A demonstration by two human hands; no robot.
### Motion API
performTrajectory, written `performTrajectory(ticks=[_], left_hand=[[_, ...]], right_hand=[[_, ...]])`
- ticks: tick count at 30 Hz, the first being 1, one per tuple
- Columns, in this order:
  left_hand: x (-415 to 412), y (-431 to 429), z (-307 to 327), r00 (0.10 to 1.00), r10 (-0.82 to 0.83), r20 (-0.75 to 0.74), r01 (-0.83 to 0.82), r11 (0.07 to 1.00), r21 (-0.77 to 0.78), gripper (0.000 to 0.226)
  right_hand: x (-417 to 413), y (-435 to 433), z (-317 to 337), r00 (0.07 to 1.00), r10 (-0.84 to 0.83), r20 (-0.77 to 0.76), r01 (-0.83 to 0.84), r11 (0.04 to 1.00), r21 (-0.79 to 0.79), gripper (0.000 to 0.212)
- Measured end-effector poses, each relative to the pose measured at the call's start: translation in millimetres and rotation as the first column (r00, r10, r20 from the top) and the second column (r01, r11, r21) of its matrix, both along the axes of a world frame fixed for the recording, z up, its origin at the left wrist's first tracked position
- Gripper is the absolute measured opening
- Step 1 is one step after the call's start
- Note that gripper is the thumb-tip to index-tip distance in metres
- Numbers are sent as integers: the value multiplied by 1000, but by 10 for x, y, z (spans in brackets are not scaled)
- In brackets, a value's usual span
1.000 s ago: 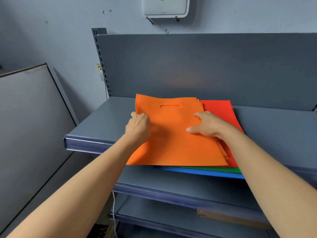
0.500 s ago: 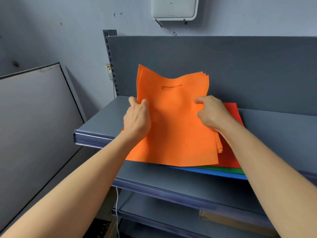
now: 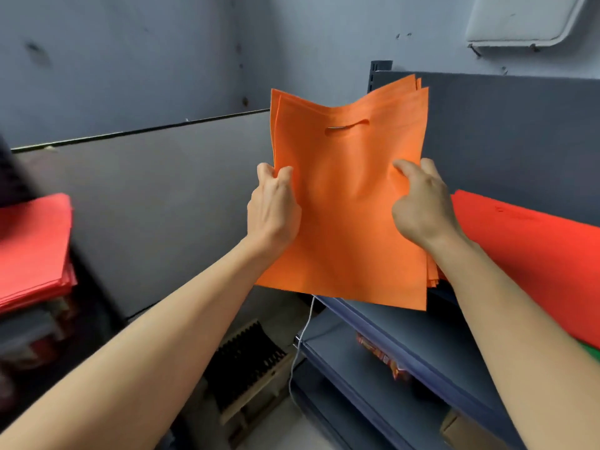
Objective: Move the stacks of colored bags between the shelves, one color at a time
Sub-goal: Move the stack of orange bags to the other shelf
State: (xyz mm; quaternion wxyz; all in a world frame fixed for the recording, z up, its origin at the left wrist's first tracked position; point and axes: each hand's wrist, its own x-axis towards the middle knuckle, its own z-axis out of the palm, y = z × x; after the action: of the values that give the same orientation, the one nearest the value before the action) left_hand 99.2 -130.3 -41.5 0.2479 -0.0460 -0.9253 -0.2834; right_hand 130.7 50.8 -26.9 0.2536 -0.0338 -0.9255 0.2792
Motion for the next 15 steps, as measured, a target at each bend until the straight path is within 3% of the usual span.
performTrajectory(ticks=[7,15], left_hand=[[414,-1094,127,963,267,-35,-268,963,-9,44],[891,-2595,205,855,506,-111,-513,857,-45,41]], right_hand=[[-27,-1089,130,963,266,-48,-267,964,-12,65],[-22,-2703,223,862,498,-90,-497,867,33,60]])
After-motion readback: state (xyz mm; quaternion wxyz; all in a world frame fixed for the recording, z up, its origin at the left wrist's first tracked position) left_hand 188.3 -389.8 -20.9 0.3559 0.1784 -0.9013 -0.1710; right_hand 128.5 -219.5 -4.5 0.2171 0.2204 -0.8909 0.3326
